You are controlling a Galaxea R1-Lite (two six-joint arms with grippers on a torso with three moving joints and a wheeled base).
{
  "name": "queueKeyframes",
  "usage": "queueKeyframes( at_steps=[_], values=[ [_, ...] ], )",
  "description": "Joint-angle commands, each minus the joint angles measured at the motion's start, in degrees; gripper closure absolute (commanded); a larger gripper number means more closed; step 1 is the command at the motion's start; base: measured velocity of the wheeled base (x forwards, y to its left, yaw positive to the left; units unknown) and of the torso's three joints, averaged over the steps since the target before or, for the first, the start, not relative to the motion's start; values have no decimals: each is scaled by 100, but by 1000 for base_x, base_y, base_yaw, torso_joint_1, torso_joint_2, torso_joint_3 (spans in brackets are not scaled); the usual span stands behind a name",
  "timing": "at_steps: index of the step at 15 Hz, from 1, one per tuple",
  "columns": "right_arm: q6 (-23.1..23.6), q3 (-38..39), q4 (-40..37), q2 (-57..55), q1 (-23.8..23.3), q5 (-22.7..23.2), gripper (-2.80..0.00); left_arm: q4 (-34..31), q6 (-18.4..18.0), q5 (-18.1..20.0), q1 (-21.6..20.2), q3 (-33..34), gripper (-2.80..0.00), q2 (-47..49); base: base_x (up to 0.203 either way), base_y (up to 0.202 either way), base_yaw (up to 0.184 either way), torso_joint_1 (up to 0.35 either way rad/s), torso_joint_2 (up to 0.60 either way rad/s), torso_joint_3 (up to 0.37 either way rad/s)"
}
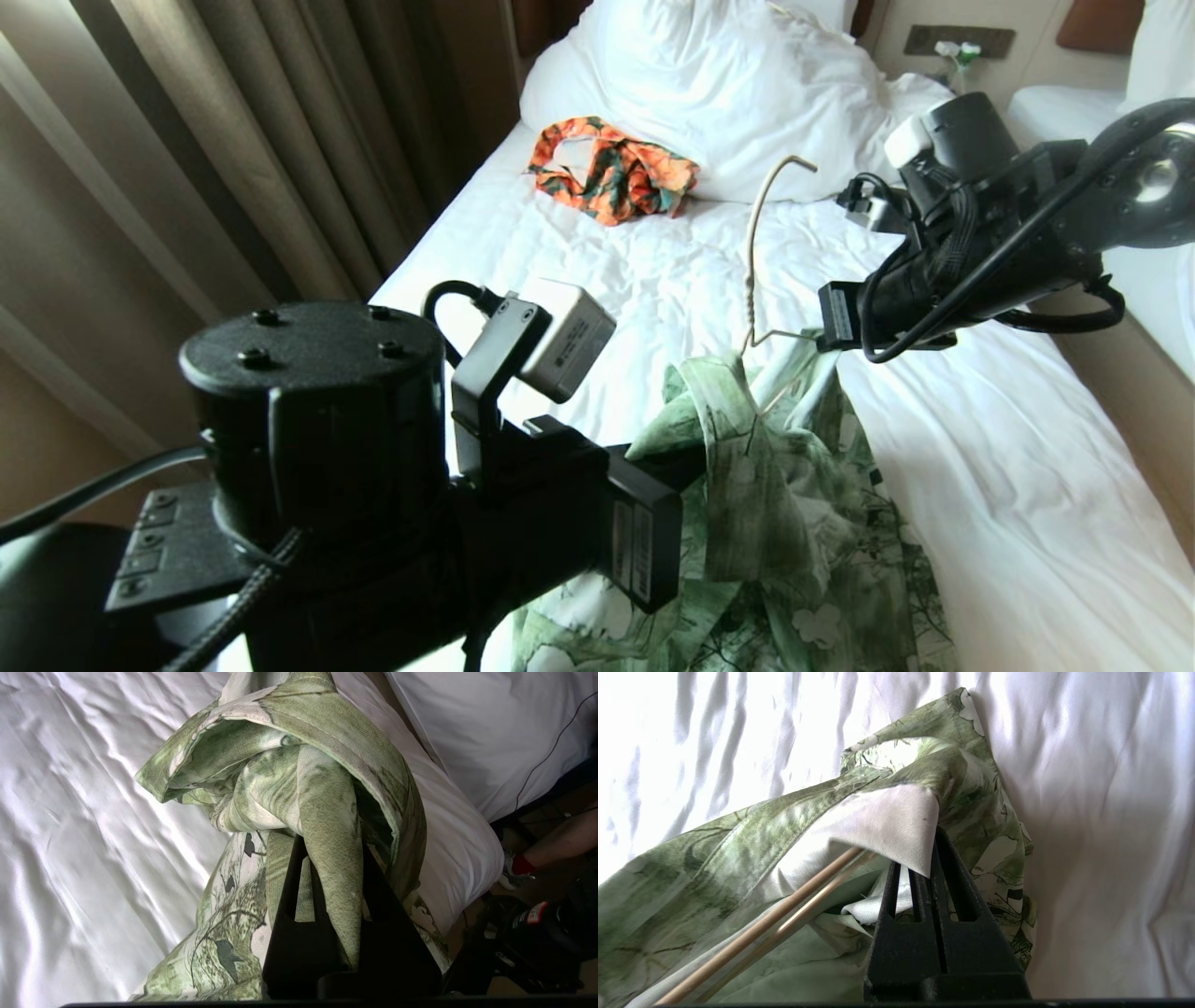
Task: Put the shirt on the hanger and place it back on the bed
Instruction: Hook the other side of the shirt onto the hanger
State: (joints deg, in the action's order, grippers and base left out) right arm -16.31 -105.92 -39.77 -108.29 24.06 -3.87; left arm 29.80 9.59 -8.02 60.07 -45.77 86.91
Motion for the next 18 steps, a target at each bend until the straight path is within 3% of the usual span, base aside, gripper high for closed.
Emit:
queueKeyframes(
  at_steps=[1, 9, 15, 18],
  values=[
    [-30, -38, -22, 146, 2, 26, 0, 17, 7, -6, 89, 125, 0, 45, 0, 0, 0, 0, 0, 0],
    [-311, -42, -31, 721, 554, 115, 0, 257, 60, -7, 85, 168, 0, 198, 0, 0, 0, 0, 0, 0],
    [-463, -42, -19, 1243, 775, 151, 0, 2355, 45, 9, -48, 173, 0, 1265, 0, 0, 0, 0, 0, 0],
    [-294, -23, 267, 1475, 772, 433, 0, 3236, 68, 145, -167, -122, 0, 1717, 0, 0, 0, 0, 0, 0]
  ],
)
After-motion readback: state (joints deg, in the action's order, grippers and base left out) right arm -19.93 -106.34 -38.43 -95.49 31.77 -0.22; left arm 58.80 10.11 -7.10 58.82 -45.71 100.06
